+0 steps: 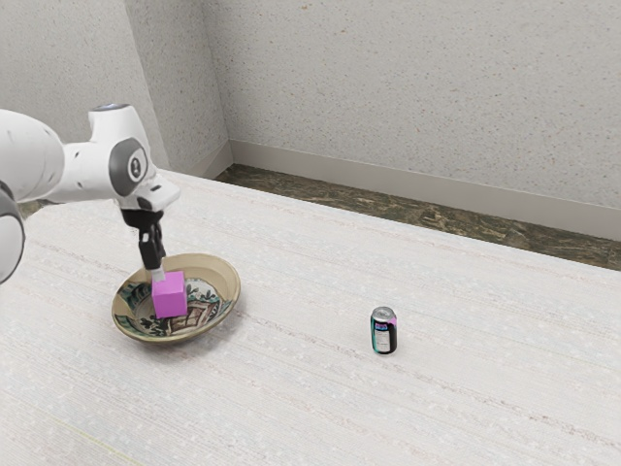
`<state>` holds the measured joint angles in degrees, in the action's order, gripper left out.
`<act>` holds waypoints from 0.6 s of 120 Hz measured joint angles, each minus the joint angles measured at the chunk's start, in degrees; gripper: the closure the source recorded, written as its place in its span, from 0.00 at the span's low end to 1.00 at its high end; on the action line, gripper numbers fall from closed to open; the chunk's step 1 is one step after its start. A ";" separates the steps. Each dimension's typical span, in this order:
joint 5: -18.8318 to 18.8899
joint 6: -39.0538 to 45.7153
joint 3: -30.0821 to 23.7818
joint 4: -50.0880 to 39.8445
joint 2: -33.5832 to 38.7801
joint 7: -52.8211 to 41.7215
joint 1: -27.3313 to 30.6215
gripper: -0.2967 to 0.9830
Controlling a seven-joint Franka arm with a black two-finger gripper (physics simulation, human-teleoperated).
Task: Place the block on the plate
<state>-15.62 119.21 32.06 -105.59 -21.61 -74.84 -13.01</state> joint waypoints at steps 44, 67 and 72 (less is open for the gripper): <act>5.68 -11.25 -8.16 7.91 13.52 2.81 -4.55 0.24; 8.95 -22.08 -15.92 15.91 16.38 7.25 -4.89 0.23; 9.58 -23.96 -16.99 16.58 16.89 8.29 -5.04 0.23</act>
<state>-6.05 95.25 15.07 -89.01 -4.72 -66.55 -18.04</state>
